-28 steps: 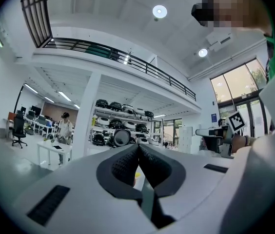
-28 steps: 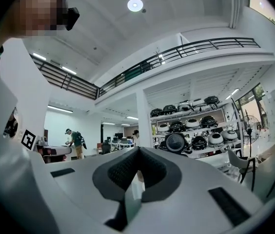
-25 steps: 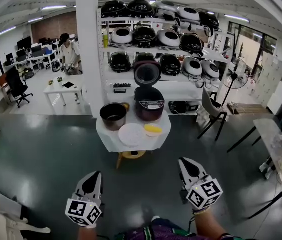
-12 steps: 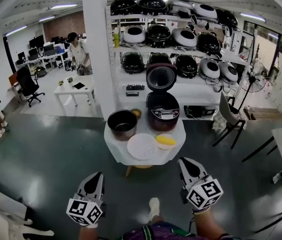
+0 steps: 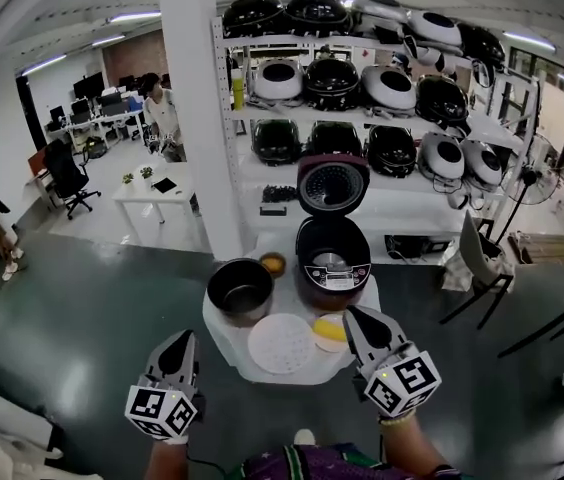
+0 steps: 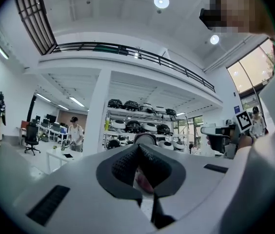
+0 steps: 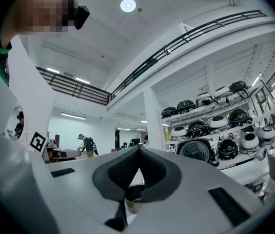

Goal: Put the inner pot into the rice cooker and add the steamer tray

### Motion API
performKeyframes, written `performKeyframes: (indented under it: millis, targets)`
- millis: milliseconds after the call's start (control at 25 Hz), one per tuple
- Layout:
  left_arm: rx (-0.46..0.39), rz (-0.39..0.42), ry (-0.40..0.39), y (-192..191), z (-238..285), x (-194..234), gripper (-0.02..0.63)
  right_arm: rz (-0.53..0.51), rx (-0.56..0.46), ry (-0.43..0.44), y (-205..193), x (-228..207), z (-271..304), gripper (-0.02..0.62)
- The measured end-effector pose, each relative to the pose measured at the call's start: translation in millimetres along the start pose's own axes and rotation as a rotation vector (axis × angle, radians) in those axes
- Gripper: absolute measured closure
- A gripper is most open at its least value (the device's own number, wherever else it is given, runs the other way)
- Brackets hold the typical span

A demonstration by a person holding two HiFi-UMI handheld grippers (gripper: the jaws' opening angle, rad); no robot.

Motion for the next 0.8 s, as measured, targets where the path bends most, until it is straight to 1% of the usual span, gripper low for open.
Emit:
performKeyframes:
  millis: [80, 240, 400, 600, 640, 720, 760, 800]
  targets:
    - [-0.02, -0.004, 0.035, 2.0, 24.6, 11.4, 0.584, -0.004, -0.002, 0.018, 1.3, -14.9, 20.1, 0.591]
    - [-0.034, 0.001, 0.065, 7.2, 60.8, 25.8, 0.584, 0.001, 0.005, 0.035, 0.7, -39.4, 53.7, 0.591]
    - [-0.033, 0.021, 0.084, 6.5, 77.0, 38.1, 0.583, 0.006, 0.017, 0.059, -8.0, -46.5, 78.8, 0.591]
    - [-0.03, 0.024, 0.087, -1.0, 87.4, 55.0, 0.576, 0.001, 0.024, 0.082, -14.2, -45.7, 100.1, 0.591]
    - [-0.026, 0.021, 0.087, -2.3, 89.5, 58.1, 0.55, -0.002, 0.025, 0.084, -14.4, -45.6, 102.1, 0.591]
    - [-0.024, 0.008, 0.075, -2.4, 94.3, 61.7, 0.46, -0.007, 0.023, 0.082, -13.6, -47.2, 103.9, 0.591]
    - [-0.03, 0.005, 0.065, -0.4, 96.4, 61.8, 0.425, -0.008, 0.02, 0.079, -13.0, -48.2, 104.6, 0.589]
    - [-0.04, 0.009, 0.057, 2.4, 98.4, 62.0, 0.375, -0.009, 0.016, 0.077, -12.6, -49.0, 105.7, 0.591]
Point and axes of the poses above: the fingertips, and each gripper's own axes: z forward along the fingers, x to its left, y out of its top, the point moved 8 cm from there along -z, backward along the fingers, and after that the axes turned 14 degrees about -y, right-handed, at the moved point
